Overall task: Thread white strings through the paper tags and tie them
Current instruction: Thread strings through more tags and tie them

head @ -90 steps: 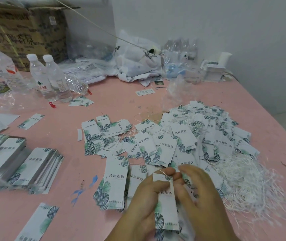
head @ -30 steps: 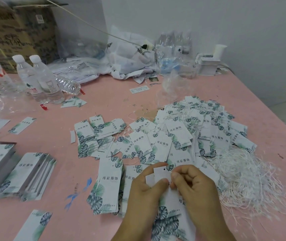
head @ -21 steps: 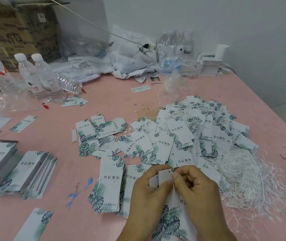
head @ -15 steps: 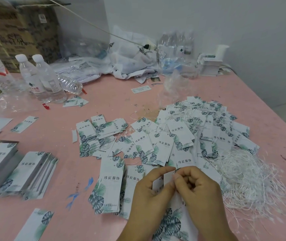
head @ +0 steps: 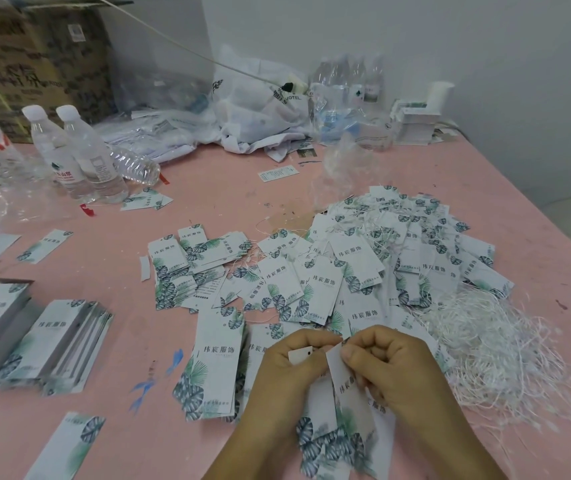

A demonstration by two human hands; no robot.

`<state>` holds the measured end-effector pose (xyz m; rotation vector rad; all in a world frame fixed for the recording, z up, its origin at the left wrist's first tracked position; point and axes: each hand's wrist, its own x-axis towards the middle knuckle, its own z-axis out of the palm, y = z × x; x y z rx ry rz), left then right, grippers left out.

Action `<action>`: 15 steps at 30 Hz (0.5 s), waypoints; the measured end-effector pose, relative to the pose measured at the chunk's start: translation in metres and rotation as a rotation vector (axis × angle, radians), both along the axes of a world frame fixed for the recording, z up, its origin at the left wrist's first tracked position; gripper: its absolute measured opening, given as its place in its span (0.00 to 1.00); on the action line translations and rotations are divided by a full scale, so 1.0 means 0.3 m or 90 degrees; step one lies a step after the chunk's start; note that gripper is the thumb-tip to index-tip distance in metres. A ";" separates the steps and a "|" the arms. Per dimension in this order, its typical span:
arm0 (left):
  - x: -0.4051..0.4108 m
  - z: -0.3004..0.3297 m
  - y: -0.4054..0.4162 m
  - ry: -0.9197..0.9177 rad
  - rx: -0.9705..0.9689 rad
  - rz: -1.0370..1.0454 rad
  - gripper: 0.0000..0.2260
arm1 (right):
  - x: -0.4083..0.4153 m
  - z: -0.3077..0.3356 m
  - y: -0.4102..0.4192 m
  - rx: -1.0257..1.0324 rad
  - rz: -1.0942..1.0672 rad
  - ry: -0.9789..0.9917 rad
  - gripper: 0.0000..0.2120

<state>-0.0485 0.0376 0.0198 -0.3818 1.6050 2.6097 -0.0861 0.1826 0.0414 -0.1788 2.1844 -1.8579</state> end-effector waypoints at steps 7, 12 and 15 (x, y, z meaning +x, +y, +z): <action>0.003 -0.020 0.001 0.026 -0.066 -0.008 0.10 | -0.013 -0.007 0.013 0.006 0.044 -0.060 0.06; -0.003 -0.015 0.007 -0.001 -0.037 0.054 0.08 | -0.035 -0.018 0.033 -0.259 0.012 -0.277 0.08; -0.012 -0.013 0.003 -0.042 0.037 0.104 0.07 | -0.050 -0.020 0.053 -0.446 -0.050 -0.375 0.06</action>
